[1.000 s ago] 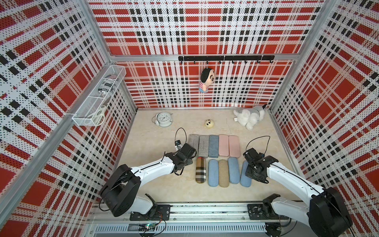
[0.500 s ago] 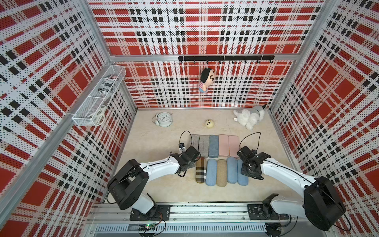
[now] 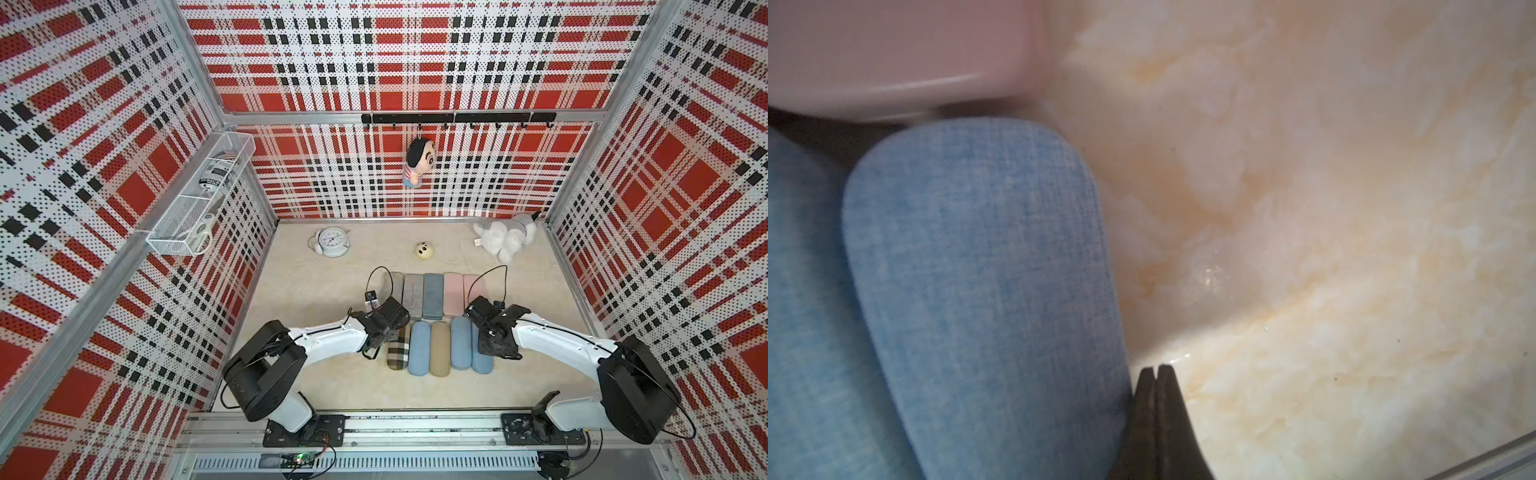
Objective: Close the glasses case
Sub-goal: Adjust the glasses case at the center of the board.
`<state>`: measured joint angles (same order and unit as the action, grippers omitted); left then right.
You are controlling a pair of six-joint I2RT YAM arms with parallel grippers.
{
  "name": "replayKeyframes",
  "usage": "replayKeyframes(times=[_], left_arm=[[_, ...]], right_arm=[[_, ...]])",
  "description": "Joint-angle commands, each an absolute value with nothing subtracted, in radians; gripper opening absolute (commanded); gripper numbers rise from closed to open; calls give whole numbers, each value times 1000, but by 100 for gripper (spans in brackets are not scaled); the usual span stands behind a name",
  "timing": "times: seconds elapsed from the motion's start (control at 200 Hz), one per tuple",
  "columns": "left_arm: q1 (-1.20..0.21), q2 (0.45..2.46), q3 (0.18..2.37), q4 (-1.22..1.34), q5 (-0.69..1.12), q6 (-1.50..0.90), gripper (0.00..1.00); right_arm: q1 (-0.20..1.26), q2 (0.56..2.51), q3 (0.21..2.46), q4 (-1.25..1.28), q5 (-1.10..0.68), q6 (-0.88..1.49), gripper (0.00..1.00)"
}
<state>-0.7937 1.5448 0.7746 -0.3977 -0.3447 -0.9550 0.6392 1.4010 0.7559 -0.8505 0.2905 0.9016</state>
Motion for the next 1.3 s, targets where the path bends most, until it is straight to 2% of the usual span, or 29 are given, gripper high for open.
replayKeyframes(times=[0.0,0.17,0.606,0.922,1.092,1.142,1.182,1.197,1.227,1.247,1.268,1.278,1.293], left_arm=[[-801,1498,753,-412,-360,-975,0],[-802,1474,732,-418,-359,-985,0],[-804,1479,726,-419,-362,-999,0],[-768,1407,758,-478,-445,-992,0],[-726,1342,800,-496,-514,-940,0],[-709,1315,807,-491,-539,-917,13],[-689,1294,807,-485,-557,-899,24],[-679,1287,805,-482,-563,-891,33],[-653,1272,804,-472,-564,-871,56],[-635,1267,802,-467,-557,-857,70],[-608,1260,803,-465,-548,-845,96],[-598,1256,804,-464,-543,-838,100],[-580,1253,805,-464,-538,-828,99]], right_arm=[[680,1456,796,-813,287,929,0],[706,1518,848,-826,304,951,0],[706,1510,873,-866,341,962,0],[706,1383,913,-1065,533,1089,0],[706,1297,945,-1094,622,1084,9],[706,1273,946,-1080,648,1075,16],[706,1253,946,-1071,671,1076,27],[706,1245,946,-1068,682,1076,31],[706,1229,943,-1058,699,1077,44],[706,1218,940,-1049,710,1077,57],[706,1207,938,-1039,720,1076,70],[705,1202,935,-1033,725,1076,76],[704,1194,933,-1023,730,1072,91]])
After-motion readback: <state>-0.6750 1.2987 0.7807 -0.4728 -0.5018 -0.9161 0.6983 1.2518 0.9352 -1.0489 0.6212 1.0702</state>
